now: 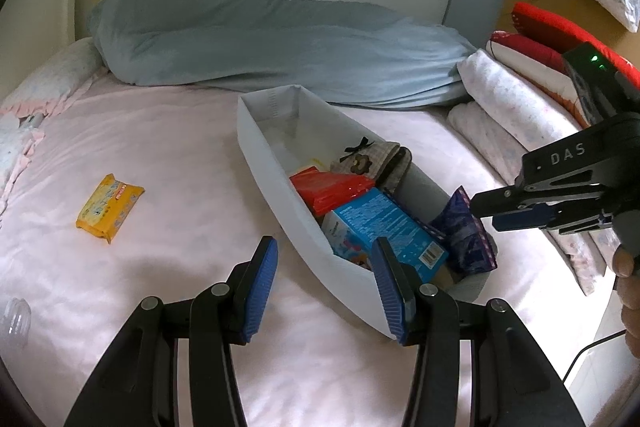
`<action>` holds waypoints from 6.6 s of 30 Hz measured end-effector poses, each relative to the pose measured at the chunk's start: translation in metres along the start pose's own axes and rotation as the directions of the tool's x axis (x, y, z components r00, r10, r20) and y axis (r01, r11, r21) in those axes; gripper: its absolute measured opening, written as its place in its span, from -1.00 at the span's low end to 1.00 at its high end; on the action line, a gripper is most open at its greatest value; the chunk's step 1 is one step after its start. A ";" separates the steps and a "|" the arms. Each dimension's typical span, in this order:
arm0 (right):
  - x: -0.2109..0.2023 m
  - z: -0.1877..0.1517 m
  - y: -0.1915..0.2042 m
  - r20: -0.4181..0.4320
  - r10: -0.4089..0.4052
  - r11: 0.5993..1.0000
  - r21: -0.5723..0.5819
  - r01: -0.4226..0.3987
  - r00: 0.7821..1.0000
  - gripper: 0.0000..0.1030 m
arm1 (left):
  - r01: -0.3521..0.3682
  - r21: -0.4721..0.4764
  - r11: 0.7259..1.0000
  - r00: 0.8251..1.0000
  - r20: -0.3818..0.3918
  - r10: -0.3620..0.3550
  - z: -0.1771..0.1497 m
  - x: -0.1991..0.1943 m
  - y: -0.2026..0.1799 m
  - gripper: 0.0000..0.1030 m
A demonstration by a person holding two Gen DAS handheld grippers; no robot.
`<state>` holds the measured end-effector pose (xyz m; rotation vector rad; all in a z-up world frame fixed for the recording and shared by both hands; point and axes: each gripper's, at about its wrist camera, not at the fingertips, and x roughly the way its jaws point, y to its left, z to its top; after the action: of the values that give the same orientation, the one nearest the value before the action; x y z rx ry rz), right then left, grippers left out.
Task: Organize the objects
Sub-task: 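Lower the blue-white packet into the box and open the right tool, then move the left tool down to the clear plastic container on the bed, then close the left tool around the clear plastic container, then lift the clear container with the left tool and bring it to the right tool, then close the right tool on the clear container while the left tool releases it, then carry the clear container over the box with the right tool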
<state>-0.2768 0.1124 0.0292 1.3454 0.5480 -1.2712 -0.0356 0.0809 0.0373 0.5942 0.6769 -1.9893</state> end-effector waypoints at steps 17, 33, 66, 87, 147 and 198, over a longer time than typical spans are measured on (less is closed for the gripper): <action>0.004 -0.013 0.068 0.034 0.070 0.981 -0.185 -0.063 0.997 -0.38 | -0.110 -0.053 0.992 0.994 -0.002 0.110 0.004 -0.013 0.044 -0.08; 0.050 -0.036 0.137 -0.063 0.175 0.936 -0.298 -0.185 0.983 -0.38 | -0.262 -0.179 0.948 0.965 -0.040 0.259 0.005 -0.042 0.137 -0.08; 0.121 -0.121 0.268 -0.249 0.331 0.809 -0.422 -0.410 0.910 -0.38 | -0.415 -0.349 0.840 0.910 -0.161 0.382 -0.044 -0.100 0.329 -0.04; 0.119 -0.124 0.270 -0.231 0.317 0.823 -0.416 -0.388 0.920 -0.38 | -0.444 -0.169 0.880 0.829 -0.450 0.332 -0.101 -0.055 0.336 -0.15; 0.051 -0.046 0.167 -0.050 0.447 0.864 -0.235 -0.446 0.893 0.10 | 0.119 -0.109 0.987 0.989 0.098 -0.109 0.017 -0.028 0.093 -0.15; 0.003 0.002 0.047 0.205 0.055 0.998 0.006 -0.058 0.977 -0.13 | 0.253 -0.125 0.959 0.966 -0.024 -0.258 0.008 0.022 0.023 -0.10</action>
<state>-0.2349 0.0987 0.0461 1.2138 0.3565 -1.3491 -0.0266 0.0522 0.0237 0.4938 0.9321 -2.1594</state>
